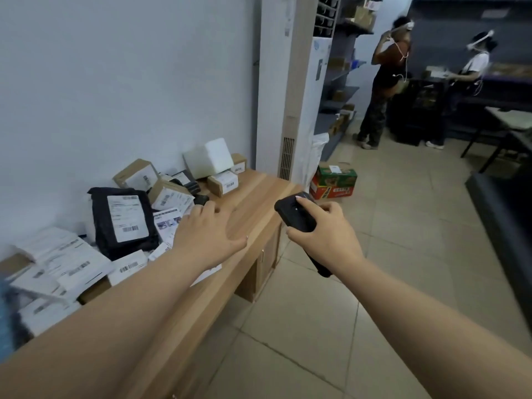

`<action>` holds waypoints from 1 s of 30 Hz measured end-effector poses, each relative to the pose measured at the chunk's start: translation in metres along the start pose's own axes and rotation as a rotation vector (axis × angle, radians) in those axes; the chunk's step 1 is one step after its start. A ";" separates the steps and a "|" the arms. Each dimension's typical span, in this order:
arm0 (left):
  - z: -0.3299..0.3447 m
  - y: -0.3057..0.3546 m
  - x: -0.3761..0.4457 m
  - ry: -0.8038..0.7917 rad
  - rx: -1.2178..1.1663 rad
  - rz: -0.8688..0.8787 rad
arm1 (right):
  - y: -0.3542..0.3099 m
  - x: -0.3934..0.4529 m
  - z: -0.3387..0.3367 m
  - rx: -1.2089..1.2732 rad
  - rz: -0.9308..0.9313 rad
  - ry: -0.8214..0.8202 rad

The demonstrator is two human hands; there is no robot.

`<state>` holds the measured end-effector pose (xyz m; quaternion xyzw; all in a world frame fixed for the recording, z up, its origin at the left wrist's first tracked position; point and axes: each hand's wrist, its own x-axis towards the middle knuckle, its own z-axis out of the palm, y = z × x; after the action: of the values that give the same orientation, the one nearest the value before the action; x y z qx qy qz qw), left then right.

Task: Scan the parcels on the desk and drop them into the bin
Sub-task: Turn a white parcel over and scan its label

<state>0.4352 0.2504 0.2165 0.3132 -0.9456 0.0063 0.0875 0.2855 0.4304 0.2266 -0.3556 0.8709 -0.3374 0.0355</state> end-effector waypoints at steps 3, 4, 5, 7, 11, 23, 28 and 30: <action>0.007 0.014 0.053 0.007 0.036 0.005 | 0.023 0.044 -0.004 0.010 0.015 0.012; 0.009 0.017 0.072 0.010 0.037 0.002 | 0.028 0.060 -0.004 0.012 0.017 0.014; 0.012 0.019 0.093 0.013 0.032 -0.006 | 0.033 0.077 -0.003 0.007 0.016 0.015; 0.020 0.021 0.136 0.019 0.022 -0.027 | 0.043 0.115 0.000 -0.018 0.005 0.022; 0.031 0.019 0.218 0.022 -0.037 -0.080 | 0.053 0.198 0.002 -0.022 0.010 0.030; 0.075 -0.022 0.388 -0.066 -0.015 -0.242 | 0.070 0.411 0.044 -0.012 -0.097 -0.048; 0.092 -0.035 0.445 -0.042 0.037 -0.378 | 0.077 0.499 0.079 0.029 -0.188 -0.156; 0.100 -0.039 0.469 -0.055 0.041 -0.460 | 0.079 0.536 0.093 0.031 -0.234 -0.217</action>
<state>0.0726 -0.0645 0.1962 0.5223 -0.8510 -0.0029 0.0545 -0.1330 0.0742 0.2020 -0.4883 0.8093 -0.3123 0.0953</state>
